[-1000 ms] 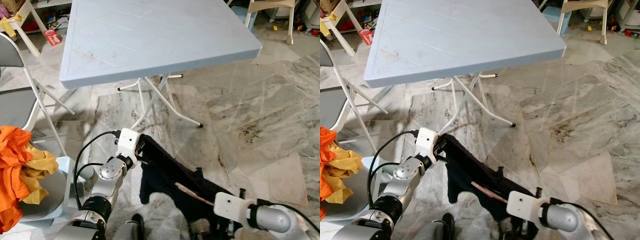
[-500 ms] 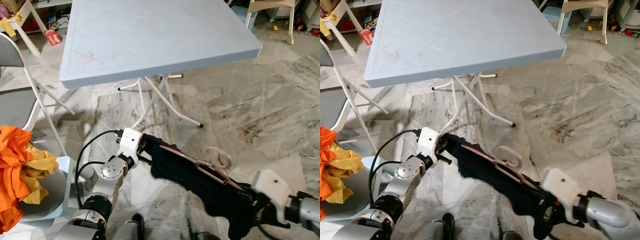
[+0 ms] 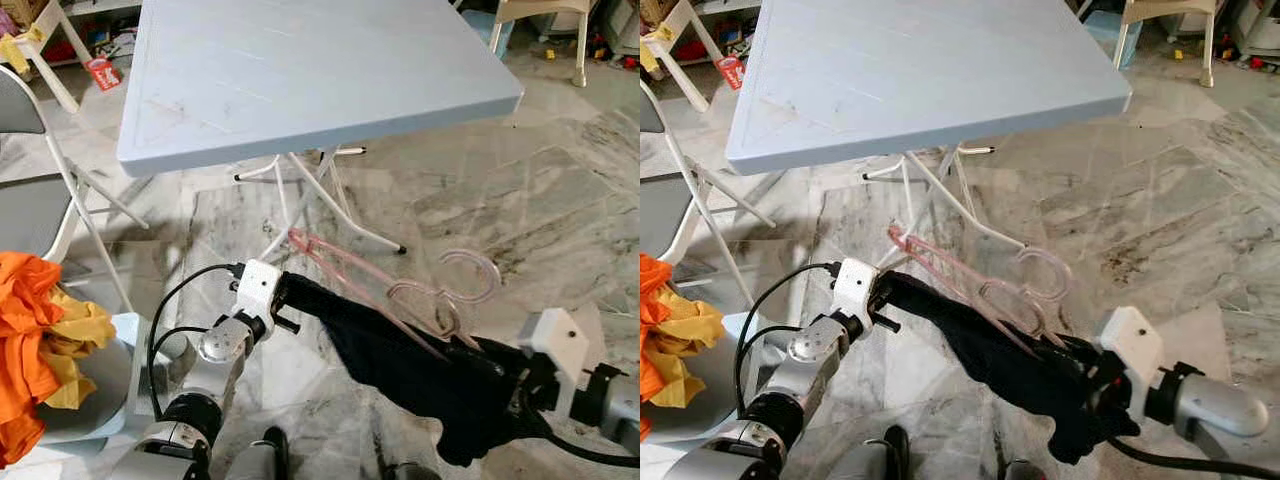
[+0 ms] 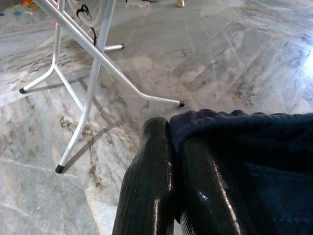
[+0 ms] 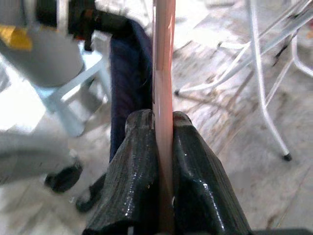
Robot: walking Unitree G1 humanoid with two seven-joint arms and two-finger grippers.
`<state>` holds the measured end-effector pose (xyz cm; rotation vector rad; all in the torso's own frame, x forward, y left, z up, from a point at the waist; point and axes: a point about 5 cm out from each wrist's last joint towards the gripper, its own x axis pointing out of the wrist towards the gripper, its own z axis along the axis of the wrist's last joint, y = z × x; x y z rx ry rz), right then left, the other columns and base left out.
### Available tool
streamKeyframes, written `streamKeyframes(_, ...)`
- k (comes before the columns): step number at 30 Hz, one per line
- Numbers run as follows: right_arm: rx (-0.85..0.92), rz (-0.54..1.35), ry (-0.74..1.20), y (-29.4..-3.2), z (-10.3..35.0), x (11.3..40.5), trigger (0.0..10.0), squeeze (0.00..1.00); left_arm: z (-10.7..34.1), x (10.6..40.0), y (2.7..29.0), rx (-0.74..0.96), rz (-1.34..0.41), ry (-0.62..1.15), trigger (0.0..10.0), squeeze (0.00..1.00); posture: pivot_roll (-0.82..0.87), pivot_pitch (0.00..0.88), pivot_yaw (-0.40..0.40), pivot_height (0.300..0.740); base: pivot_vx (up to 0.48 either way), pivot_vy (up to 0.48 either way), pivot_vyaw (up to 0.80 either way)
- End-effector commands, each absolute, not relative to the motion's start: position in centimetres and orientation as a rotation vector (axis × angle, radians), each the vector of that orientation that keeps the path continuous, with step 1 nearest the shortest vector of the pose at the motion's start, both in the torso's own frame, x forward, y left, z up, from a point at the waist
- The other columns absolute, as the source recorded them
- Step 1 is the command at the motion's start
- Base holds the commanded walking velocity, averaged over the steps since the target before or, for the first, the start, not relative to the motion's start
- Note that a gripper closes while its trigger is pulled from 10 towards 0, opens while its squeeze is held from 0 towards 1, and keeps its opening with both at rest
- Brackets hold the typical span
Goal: Hang hanger
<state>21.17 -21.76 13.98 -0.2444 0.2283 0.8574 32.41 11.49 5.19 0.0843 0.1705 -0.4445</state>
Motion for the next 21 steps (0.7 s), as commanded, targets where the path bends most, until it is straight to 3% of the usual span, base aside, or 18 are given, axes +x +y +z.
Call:
streamKeyframes(1, -0.258, 0.807, 0.210, -21.3, 13.7, 21.7, 10.0, 0.00, 4.5, 32.1, 13.3, 0.096, -0.370, 0.203, 0.0, 0.00, -0.15, 0.209, 0.066, 0.740, 0.000, 0.000, 0.00)
streamKeyframes(5, -0.266, 0.717, 0.174, -20.8, 13.3, 22.7, 10.0, 0.00, 4.5, 32.0, 13.2, 0.095, -0.374, 0.200, 0.0, 0.00, -0.15, 0.209, 0.065, 0.740, 0.000, 0.000, 0.00)
streamKeyframes(6, -0.253, 0.610, 0.125, -20.5, 13.2, 23.8, 10.0, 0.00, 4.4, 31.9, 12.9, 0.093, -0.379, 0.200, 0.0, 0.00, -0.15, 0.209, 0.065, 0.740, 0.000, 0.000, 0.00)
streamKeyframes(10, -0.076, 0.456, 0.055, -19.1, 13.2, 25.3, 10.0, 0.00, 4.2, 31.6, 12.2, 0.088, -0.403, 0.200, 0.0, 0.00, -0.15, 0.207, 0.065, 0.740, 0.000, 0.000, 0.00)
streamKeyframes(13, -0.023, 0.432, 0.038, -18.1, 13.1, 25.6, 10.0, 0.00, 4.0, 31.4, 11.9, 0.085, -0.416, 0.203, 0.0, 0.00, -0.15, 0.207, 0.064, 0.740, 0.000, 0.000, 0.00)
streamKeyframes(18, 0.216, 0.356, -0.078, -16.1, 14.3, 27.0, 10.0, 0.00, 3.6, 30.9, 10.7, 0.072, -0.468, 0.213, 0.0, 0.00, -0.15, 0.205, 0.061, 0.740, 0.000, 0.000, 0.00)
streamKeyframes(21, 0.221, 0.255, -0.116, -16.1, 14.6, 27.8, 10.0, 0.00, 3.6, 30.8, 10.2, 0.059, -0.490, 0.214, 0.0, 0.00, -0.16, 0.203, 0.054, 0.740, 0.000, 0.000, 0.00)
